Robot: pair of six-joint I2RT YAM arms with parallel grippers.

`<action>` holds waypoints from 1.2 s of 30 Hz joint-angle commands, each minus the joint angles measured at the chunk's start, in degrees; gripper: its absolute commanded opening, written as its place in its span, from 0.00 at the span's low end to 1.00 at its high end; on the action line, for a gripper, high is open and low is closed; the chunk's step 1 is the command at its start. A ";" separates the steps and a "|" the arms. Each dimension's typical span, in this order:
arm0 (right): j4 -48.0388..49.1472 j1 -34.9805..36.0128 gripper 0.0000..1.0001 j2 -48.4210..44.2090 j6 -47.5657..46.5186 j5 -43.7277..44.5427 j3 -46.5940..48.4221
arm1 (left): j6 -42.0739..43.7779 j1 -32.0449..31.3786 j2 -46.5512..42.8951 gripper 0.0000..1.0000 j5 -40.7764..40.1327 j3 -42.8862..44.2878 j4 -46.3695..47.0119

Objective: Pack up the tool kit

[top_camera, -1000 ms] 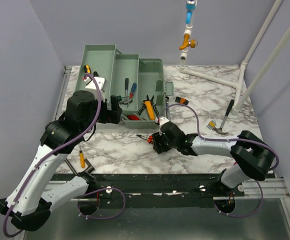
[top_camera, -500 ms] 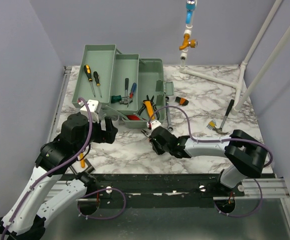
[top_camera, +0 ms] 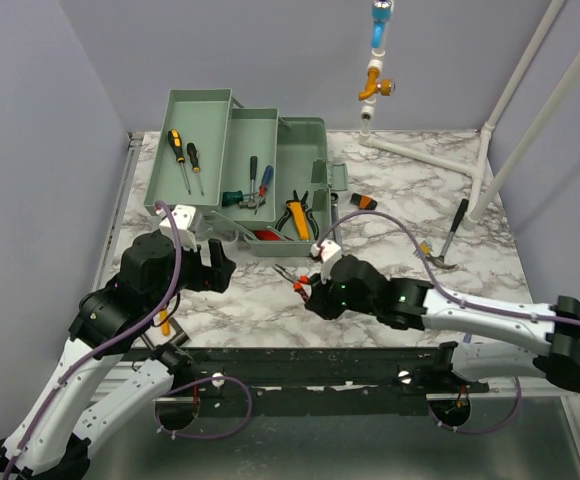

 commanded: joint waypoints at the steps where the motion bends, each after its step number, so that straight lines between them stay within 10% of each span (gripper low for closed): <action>1: -3.61 0.15 0.01 -9.04 3.75 3.26 4.47 | -1.12 0.33 -2.28 0.85 -0.53 0.07 0.08; 12: -5.81 -2.80 0.01 1.12 10.00 25.34 19.66 | -3.80 0.35 -4.42 0.85 -2.49 -0.12 -0.85; 36: 20.54 -22.82 0.01 23.37 27.89 -0.66 23.68 | -5.58 0.54 -6.45 0.88 -10.30 -0.63 -5.26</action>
